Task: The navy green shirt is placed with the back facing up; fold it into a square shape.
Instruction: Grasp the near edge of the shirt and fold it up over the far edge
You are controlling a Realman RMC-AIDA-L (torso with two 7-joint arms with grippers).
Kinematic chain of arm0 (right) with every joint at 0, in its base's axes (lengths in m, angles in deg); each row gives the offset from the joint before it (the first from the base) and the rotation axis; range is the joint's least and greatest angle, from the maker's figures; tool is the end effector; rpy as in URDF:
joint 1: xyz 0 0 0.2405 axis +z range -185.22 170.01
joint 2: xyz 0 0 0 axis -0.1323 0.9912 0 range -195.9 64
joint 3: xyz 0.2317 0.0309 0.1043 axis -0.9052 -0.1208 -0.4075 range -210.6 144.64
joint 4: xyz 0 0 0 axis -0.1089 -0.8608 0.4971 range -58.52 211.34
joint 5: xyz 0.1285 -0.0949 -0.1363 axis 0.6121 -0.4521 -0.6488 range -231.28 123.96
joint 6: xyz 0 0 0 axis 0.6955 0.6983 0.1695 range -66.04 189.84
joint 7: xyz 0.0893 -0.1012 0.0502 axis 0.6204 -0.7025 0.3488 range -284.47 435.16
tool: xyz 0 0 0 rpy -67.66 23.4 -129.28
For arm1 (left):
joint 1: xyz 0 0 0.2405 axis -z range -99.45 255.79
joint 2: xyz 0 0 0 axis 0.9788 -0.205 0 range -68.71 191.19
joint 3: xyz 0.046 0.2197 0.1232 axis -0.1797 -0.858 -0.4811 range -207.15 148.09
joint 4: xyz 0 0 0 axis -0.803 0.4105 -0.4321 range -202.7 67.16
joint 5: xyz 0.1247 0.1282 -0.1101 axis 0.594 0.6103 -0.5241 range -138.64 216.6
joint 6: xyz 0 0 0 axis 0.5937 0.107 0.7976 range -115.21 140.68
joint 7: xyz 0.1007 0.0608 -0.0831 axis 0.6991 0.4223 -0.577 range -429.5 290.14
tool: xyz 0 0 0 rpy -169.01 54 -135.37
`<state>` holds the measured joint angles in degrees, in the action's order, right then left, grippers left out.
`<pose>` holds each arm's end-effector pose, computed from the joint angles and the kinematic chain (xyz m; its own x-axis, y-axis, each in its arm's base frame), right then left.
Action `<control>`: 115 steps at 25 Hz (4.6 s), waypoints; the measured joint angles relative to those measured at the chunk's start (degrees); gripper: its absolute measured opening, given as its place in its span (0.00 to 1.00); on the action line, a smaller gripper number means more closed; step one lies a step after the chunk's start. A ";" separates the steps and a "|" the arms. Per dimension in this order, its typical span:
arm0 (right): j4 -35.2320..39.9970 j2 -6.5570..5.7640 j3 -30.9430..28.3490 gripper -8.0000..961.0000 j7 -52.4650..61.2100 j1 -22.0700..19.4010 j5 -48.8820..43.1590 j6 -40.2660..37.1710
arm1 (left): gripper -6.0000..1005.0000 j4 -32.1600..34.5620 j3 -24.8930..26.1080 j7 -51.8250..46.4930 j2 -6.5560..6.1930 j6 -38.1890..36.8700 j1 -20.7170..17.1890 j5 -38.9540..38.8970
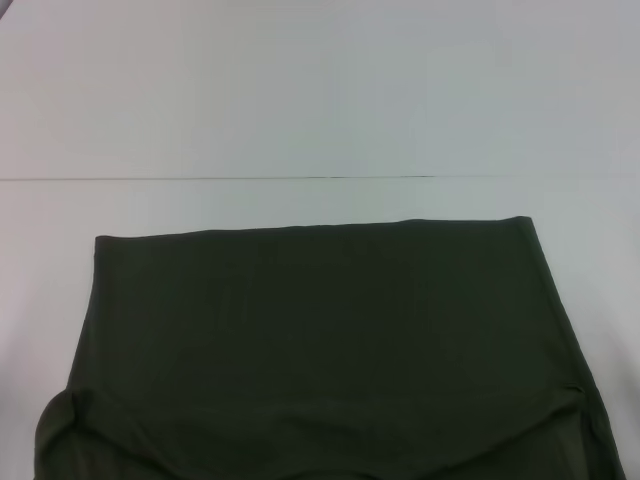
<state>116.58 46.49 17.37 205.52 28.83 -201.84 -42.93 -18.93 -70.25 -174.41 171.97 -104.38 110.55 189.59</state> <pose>0.2947 0.2962 0.0234 0.3823 -0.8788 0.2856 -0.9130 -0.4068 -0.0295 -0.3015 0.2749 0.0730 0.6962 0.6874 -0.2069 0.7148 -0.6905 0.1108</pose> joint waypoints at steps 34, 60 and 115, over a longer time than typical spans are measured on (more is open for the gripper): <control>-6.16 -2.41 -28.02 0.04 -0.82 -0.06 3.69 13.97 | 0.05 -5.36 18.62 -2.52 -1.05 11.95 3.27 -7.02; -8.35 2.72 -27.21 0.04 -6.00 2.06 18.63 41.70 | 0.05 -5.78 19.27 -11.55 5.34 36.09 1.84 -20.98; -10.93 7.10 -19.80 0.20 -16.81 6.32 33.55 62.55 | 0.10 -6.56 13.62 -4.70 13.41 64.52 3.20 -28.81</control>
<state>105.64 53.59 -2.43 188.71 35.15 -168.29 19.62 -25.49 -56.62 -179.11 185.39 -39.86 113.75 160.78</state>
